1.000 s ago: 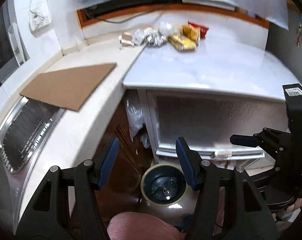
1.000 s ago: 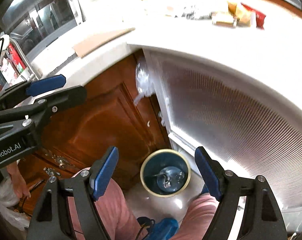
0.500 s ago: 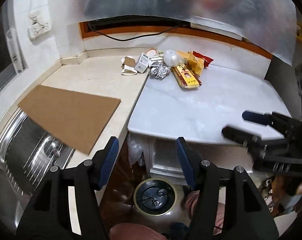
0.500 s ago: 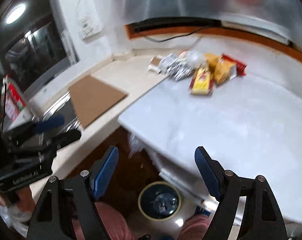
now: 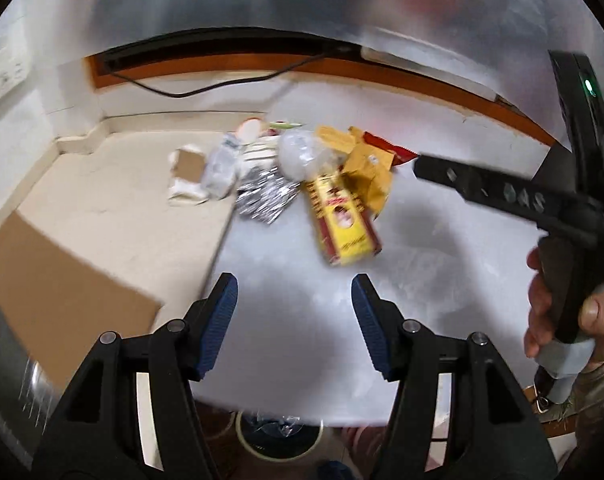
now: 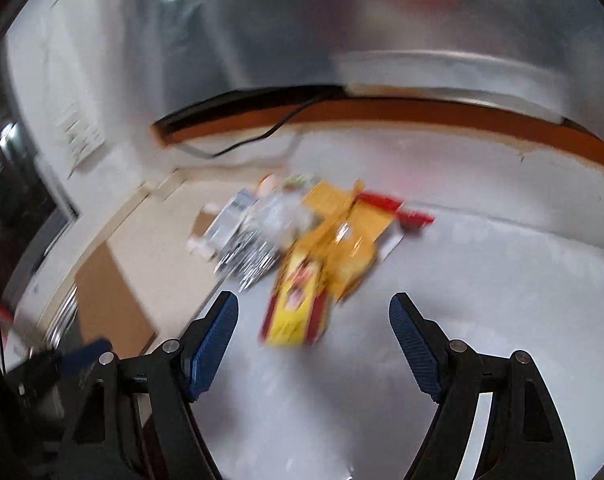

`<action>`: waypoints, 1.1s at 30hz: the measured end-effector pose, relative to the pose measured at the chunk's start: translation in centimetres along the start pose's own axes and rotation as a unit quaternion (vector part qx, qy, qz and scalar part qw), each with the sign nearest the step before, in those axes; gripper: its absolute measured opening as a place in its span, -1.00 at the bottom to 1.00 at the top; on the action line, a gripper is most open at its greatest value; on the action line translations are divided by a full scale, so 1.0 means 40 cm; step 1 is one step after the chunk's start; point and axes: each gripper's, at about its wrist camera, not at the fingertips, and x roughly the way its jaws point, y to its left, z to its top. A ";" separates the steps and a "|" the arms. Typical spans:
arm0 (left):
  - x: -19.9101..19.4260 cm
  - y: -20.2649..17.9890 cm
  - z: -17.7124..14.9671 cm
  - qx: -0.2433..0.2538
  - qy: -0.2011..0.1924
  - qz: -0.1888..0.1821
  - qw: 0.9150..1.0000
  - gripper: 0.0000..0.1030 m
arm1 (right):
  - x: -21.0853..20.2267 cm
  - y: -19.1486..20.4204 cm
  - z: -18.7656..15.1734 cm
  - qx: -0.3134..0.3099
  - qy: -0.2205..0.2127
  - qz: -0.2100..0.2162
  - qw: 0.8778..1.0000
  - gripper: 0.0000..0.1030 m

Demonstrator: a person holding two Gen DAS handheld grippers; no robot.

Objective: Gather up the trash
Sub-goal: 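Raise both tools back toward the trash pile on the counter, then grasp the yellow-red seasoning box with the left tool while the right tool grasps the yellow wrapper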

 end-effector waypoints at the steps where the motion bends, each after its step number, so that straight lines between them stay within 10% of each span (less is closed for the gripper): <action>1: 0.024 -0.013 0.014 0.002 0.002 -0.004 1.000 0.09 | 0.029 -0.018 0.024 0.008 -0.001 -0.002 1.000 0.55; 21: 0.402 -0.066 0.096 -0.086 0.067 -0.056 0.992 0.08 | 0.253 -0.186 0.065 0.088 0.036 0.078 0.992 0.55; 26: 0.382 -0.033 0.091 -0.093 0.048 -0.062 0.993 -0.39 | 0.301 -0.160 0.056 0.087 0.052 0.093 0.991 0.55; 28: 0.374 -0.016 0.092 -0.097 0.045 -0.064 0.992 -0.91 | 0.325 -0.146 0.051 0.083 0.060 0.093 0.990 0.55; 33: 0.364 0.008 0.095 -0.098 0.051 -0.053 0.992 -1.00 | 0.372 -0.134 0.033 0.091 0.069 0.087 0.990 0.45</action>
